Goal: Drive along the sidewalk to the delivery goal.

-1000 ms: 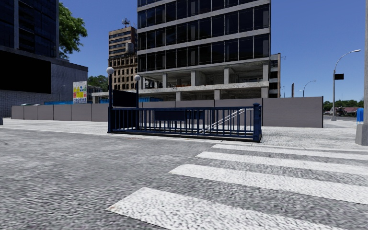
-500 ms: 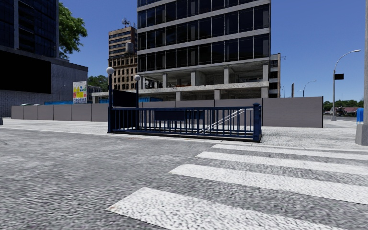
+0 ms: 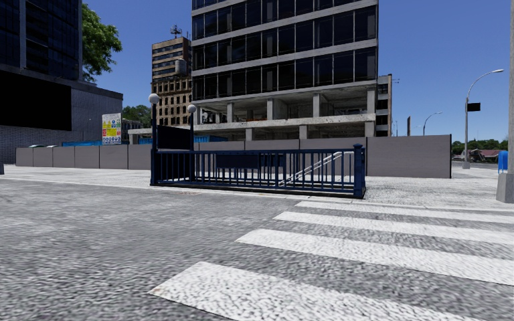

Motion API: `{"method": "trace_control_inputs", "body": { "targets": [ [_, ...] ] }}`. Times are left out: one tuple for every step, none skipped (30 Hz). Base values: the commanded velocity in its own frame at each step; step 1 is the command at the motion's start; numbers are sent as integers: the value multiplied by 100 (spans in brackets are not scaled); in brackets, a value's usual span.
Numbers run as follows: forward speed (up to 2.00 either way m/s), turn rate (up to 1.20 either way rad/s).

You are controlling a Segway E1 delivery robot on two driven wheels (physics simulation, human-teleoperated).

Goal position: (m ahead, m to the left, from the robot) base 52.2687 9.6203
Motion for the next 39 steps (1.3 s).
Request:
{"method": "trace_control_inputs", "body": {
  "targets": [
    [41, -22],
    [56, -32],
    [60, -38],
    [61, -43],
    [61, -43],
    [61, -43],
    [61, -44],
    [61, -44],
    [61, -45],
    [61, -48],
    [61, -52],
    [61, -52],
    [61, -59],
    [61, -61],
    [61, -61],
    [61, -61],
    [61, -61],
    [61, -61],
    [61, -61],
    [61, -61],
    [61, -61],
    [61, -61],
    [61, -61],
    [61, -61],
    [61, -61],
    [61, -61],
    [61, -61],
    [61, -61],
    [61, -61],
    [61, -61],
    [61, -61],
    [61, -61],
    [61, -61],
    [61, -61],
    [61, -61],
    [61, -61],
    [61, -61],
    [61, -61],
    [61, -61]
  ]
}}
